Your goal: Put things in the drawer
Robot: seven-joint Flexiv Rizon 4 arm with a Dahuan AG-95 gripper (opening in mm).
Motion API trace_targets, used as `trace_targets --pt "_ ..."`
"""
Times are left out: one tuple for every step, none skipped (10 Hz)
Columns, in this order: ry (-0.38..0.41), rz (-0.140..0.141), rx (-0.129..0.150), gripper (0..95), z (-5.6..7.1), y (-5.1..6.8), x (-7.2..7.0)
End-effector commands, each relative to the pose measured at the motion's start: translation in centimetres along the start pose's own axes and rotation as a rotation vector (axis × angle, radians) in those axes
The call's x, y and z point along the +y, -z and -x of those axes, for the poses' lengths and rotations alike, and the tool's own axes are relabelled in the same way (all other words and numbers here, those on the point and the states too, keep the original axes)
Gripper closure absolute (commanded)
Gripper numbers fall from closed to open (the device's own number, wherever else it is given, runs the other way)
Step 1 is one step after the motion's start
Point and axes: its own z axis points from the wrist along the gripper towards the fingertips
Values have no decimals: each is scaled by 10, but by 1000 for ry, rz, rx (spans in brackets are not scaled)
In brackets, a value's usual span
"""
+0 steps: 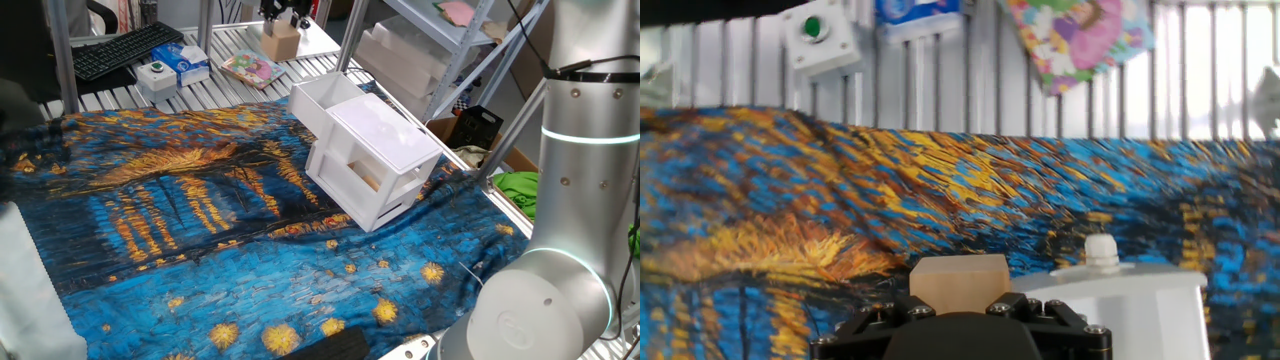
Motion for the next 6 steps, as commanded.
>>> trace_targets --pt "-101 -12 6 950 1 1 0" --pt "-100 -13 6 950 1 1 0" --pt "-102 -16 5 950 1 1 0" --pt "-101 -27 1 950 1 1 0" --pt "-100 -31 -6 950 1 1 0" --pt "-107 -30 -17 950 1 1 0"
